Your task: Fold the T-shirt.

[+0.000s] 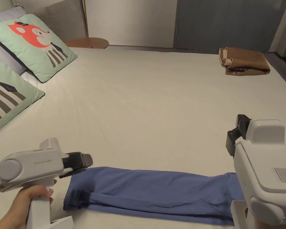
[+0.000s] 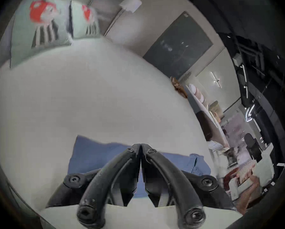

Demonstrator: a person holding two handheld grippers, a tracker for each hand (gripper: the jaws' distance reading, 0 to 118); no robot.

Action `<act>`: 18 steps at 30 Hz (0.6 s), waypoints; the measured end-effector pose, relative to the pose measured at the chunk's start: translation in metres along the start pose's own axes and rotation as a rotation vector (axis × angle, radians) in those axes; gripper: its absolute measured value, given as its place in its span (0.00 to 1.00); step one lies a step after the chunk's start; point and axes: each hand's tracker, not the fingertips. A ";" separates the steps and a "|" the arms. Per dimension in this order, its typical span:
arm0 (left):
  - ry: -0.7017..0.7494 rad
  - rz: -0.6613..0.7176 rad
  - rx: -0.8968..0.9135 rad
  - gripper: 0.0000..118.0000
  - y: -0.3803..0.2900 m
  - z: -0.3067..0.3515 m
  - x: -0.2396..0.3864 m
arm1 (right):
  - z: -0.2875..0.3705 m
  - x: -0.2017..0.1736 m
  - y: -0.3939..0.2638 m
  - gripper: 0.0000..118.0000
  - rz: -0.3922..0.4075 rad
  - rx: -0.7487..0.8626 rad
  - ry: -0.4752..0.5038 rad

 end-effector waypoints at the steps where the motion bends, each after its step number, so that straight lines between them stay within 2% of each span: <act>1: -0.009 0.035 -0.040 0.00 0.001 -0.001 -0.014 | -0.002 0.000 -0.003 0.00 0.000 -0.005 -0.002; 5: -0.023 0.082 -0.075 0.01 0.004 -0.006 -0.064 | -0.011 0.002 -0.013 0.00 -0.010 -0.030 -0.013; 6: -0.039 0.103 -0.091 0.05 0.005 -0.008 -0.076 | -0.013 0.003 -0.015 0.00 -0.016 -0.037 -0.017; 7: -0.044 0.149 -0.095 0.18 0.005 -0.008 -0.088 | -0.015 0.003 -0.016 0.00 -0.017 -0.044 -0.019; 8: -0.051 0.172 -0.099 0.48 0.007 -0.010 -0.100 | -0.016 0.003 -0.018 0.00 -0.015 -0.049 -0.021; 9: -0.054 0.192 -0.106 0.68 0.008 -0.011 -0.108 | -0.013 0.002 -0.015 0.00 -0.012 -0.053 -0.026; 10: -0.049 0.205 -0.114 0.83 0.008 -0.012 -0.114 | -0.012 0.002 -0.014 0.00 -0.009 -0.056 -0.027; 11: -0.039 0.210 -0.126 0.89 0.008 -0.014 -0.118 | -0.013 0.002 -0.015 0.00 -0.005 -0.061 -0.027; 15: -0.006 0.192 -0.112 0.88 0.006 -0.016 -0.125 | -0.024 0.003 -0.021 0.00 0.007 -0.076 -0.030; 18: -0.026 0.203 -0.125 0.79 0.000 -0.019 -0.119 | -0.022 0.003 -0.015 0.00 0.006 -0.079 -0.031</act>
